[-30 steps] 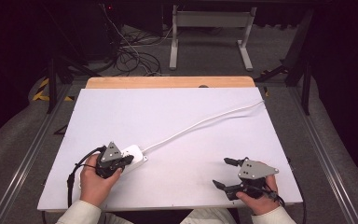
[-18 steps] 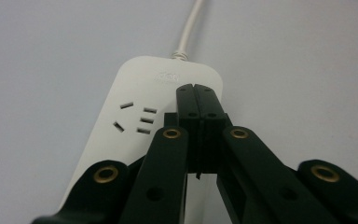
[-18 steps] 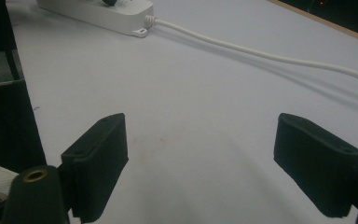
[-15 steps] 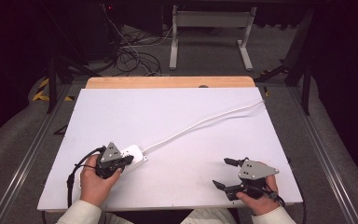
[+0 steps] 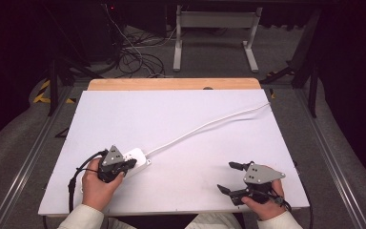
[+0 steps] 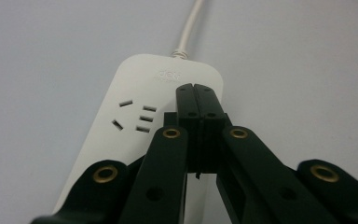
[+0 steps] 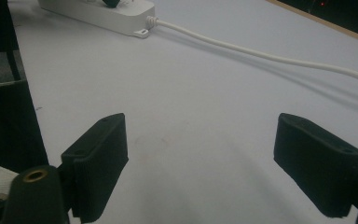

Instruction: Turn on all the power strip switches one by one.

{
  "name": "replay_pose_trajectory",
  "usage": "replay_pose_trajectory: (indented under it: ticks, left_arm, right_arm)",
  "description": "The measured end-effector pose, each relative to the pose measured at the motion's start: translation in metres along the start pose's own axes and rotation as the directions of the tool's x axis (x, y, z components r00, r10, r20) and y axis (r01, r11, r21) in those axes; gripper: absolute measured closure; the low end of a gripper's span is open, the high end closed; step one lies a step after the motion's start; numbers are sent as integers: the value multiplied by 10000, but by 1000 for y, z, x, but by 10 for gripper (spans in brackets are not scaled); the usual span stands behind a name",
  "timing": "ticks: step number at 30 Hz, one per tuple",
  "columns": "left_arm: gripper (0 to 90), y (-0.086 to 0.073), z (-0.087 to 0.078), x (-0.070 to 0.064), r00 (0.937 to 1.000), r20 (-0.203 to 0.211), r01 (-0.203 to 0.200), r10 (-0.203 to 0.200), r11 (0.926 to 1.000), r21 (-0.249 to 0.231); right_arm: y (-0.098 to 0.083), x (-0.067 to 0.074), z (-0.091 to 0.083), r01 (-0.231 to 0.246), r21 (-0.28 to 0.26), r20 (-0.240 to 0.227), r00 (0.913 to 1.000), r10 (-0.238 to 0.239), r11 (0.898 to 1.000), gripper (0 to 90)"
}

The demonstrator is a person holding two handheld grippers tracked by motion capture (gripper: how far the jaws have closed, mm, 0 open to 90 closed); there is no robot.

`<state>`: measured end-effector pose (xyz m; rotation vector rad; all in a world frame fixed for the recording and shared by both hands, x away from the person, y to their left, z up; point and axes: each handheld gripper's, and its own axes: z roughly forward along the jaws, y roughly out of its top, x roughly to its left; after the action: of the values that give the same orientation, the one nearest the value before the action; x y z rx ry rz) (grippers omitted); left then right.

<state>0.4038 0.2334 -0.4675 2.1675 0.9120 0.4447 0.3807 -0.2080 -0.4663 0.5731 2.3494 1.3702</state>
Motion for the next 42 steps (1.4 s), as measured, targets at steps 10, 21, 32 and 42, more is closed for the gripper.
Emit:
replay_pose_trajectory:
  ticks: [10, 21, 32, 42]
  left_arm:
    - [900, -1, 0, 1, 10000, -58, 33, -33, 10000, 3]
    - [900, -2, 1, 0, 9997, -140, 212, -212, 9998, -8]
    - [900, 9, -27, 0, 9999, 28, -121, 126, 9911, -1327]
    - [605, 17, -42, -14, 9993, 295, -170, 241, 9751, -2213]
  right_arm:
    - [0, 0, 0, -7, -9, -40, 10000, 7, 10000, 181]
    - [0, 1, 0, -27, -13, -46, 10000, 27, 10000, 181]
    - [0, -1, 0, -37, -51, 72, 10000, 37, 10000, 179]
    - [0, -2, -4, -44, -121, 227, 9997, 47, 9999, 176]
